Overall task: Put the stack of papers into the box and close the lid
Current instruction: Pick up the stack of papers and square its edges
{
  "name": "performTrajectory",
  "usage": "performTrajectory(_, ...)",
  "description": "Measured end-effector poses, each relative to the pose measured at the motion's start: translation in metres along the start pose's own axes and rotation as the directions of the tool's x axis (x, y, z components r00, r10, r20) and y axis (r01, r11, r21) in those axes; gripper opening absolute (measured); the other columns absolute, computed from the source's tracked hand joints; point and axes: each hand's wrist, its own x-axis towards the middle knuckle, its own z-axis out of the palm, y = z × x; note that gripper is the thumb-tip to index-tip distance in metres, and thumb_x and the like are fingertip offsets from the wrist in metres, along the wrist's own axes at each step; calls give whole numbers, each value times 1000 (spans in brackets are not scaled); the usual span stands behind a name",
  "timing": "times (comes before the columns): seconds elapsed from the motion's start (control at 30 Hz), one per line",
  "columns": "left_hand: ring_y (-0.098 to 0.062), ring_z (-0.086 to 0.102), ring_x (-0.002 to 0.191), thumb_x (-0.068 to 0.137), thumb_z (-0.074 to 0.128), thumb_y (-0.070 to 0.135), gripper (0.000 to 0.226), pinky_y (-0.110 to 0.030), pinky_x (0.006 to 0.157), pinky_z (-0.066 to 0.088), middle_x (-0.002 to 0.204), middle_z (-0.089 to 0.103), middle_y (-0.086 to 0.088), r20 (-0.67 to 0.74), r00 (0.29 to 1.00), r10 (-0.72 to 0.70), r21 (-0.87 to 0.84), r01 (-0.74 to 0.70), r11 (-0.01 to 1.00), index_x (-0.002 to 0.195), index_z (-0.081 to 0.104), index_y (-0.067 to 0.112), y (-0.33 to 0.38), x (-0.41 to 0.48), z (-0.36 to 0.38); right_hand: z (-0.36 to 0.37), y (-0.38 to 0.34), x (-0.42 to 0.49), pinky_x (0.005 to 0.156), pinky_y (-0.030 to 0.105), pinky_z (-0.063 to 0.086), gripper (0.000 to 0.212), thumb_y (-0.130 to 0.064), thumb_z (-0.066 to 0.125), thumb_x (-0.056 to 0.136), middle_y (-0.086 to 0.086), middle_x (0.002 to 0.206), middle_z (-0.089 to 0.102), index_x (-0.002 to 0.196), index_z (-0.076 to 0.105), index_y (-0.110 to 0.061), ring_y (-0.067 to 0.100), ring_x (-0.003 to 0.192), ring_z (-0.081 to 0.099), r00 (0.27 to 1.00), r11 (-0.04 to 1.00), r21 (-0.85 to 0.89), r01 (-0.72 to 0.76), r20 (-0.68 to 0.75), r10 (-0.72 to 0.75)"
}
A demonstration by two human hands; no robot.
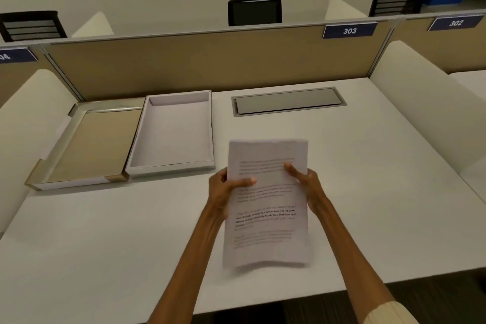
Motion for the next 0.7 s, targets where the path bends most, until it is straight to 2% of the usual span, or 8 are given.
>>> performTrajectory(0.13, -32, 74, 81, 58, 80, -2, 40, -44, 66, 62, 93, 77, -9, 18, 970, 244, 60, -245, 968, 95, 70, 7, 34, -9, -7, 17, -39, -30, 59, 31, 61, 42, -42, 76, 70, -4, 84, 78, 101, 69, -13, 21, 73, 76, 945, 952, -3, 306, -125, -304)
performTrajectory(0.27, -24, 73, 77, 52, 79, 4, 44, -35, 63, 61, 87, 78, 3, 41, 942, 334, 152, -336, 930, 90, 73, 26, 43, -10, -15, 27, -44, -44, 54, 17, 55, 25, -33, 76, 66, -20, 73, 75, 89, 68, -26, 3, 66, 72, 904, 920, -28, 391, -176, -389)
performTrajectory(0.33, -27, 72, 82, 51, 81, 5, 47, -35, 64, 62, 89, 78, 1, 21, 943, 331, 182, -329, 927, 92, 74, 25, 32, -10, -23, 31, -35, -46, 57, 19, 55, 28, -43, 79, 58, -18, 71, 75, 82, 69, -30, 5, 66, 71, 905, 921, -73, 383, -169, -389)
performTrajectory(0.4, -33, 71, 90, 53, 82, 9, 54, -32, 65, 61, 95, 76, -5, -1, 943, 334, 193, -327, 925, 106, 70, 14, 21, -12, -30, 36, -32, -47, 58, 18, 55, 29, -38, 82, 57, -18, 72, 75, 82, 69, -30, 8, 70, 70, 910, 918, -93, 386, -122, -395)
performTrajectory(0.5, -22, 72, 87, 54, 83, 30, 60, -27, 65, 60, 94, 76, 1, 20, 931, 364, 231, -359, 905, 110, 67, 15, 27, -16, -32, 43, -38, -49, 61, 17, 56, 63, -55, 86, 49, -13, 82, 76, 99, 68, -22, 5, 77, 72, 884, 887, -66, 457, -79, -461)
performTrajectory(0.6, -5, 68, 71, 57, 73, 55, 56, -16, 58, 53, 78, 70, 11, -48, 881, 470, 175, -456, 873, 97, 62, 17, 51, -22, -17, 50, -54, -50, 62, 15, 53, 74, -73, 67, 61, -12, 86, 72, 102, 65, -11, 2, 78, 69, 824, 834, 3, 552, -160, -544)
performTrajectory(0.67, -7, 65, 70, 63, 68, 62, 52, -16, 56, 51, 77, 65, 8, -123, 838, 532, 187, -507, 841, 90, 59, 19, 59, -21, -7, 56, -62, -47, 61, 11, 49, 62, -63, 59, 75, -15, 79, 70, 94, 65, -5, -1, 73, 65, 774, 796, -13, 606, -221, -593)
performTrajectory(0.7, -11, 64, 71, 67, 69, 55, 42, -17, 55, 52, 79, 63, 6, -153, 824, 546, 205, -514, 833, 88, 58, 21, 60, -20, -3, 58, -65, -46, 58, 11, 47, 50, -53, 57, 78, -15, 74, 69, 88, 66, -5, 0, 69, 63, 763, 794, -27, 608, -257, -593)
